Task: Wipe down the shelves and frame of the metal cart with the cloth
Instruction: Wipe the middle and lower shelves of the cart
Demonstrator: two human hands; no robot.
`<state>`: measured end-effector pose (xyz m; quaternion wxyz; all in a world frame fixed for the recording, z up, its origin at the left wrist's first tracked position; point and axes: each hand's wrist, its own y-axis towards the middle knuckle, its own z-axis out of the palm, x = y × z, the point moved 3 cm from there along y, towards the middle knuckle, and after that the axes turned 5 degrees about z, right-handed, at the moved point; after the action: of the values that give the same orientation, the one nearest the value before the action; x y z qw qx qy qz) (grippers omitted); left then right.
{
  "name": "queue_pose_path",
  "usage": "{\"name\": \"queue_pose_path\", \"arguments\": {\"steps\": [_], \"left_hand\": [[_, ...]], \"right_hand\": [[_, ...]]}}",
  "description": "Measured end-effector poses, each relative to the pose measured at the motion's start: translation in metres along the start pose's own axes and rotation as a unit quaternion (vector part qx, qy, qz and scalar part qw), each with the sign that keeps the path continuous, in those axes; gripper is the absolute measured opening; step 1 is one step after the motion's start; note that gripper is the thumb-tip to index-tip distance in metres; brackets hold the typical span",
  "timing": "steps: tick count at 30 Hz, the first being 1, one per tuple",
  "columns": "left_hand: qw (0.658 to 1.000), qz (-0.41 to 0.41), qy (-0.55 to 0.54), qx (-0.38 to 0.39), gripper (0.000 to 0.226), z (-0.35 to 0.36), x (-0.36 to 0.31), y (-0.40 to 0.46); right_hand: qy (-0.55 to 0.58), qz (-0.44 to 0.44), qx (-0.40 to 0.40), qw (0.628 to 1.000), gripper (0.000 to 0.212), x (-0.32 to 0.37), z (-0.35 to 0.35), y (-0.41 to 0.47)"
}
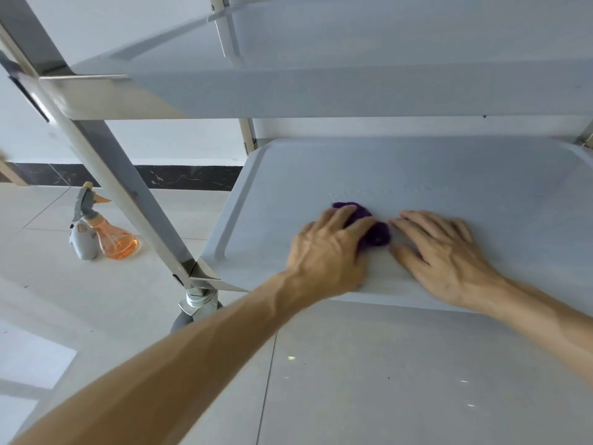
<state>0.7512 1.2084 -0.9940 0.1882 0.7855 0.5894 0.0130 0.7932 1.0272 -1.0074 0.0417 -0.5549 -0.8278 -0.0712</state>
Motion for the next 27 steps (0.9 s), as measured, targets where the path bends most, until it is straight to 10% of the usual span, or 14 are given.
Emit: {"name": "queue_pose_path", "arguments": {"steps": [10, 21, 27], "left_hand": [[0.936, -0.35, 0.012, 0.023, 0.056, -0.04, 0.171, 0.012], [0.998, 0.009, 0.066, -0.006, 0.048, 0.005, -0.004, 0.02], [0.998, -0.038, 0.029, -0.044, 0.04, -0.016, 0.07, 0.002]], "right_hand": [[-0.03, 0.013, 0.006, 0.999, 0.087, 0.003, 0.001, -0.001], [-0.014, 0.0, 0.009, 1.0, 0.077, 0.001, -0.001, 0.0], [-0.014, -0.006, 0.0, 1.0, 0.08, 0.001, 0.001, 0.0]]}}
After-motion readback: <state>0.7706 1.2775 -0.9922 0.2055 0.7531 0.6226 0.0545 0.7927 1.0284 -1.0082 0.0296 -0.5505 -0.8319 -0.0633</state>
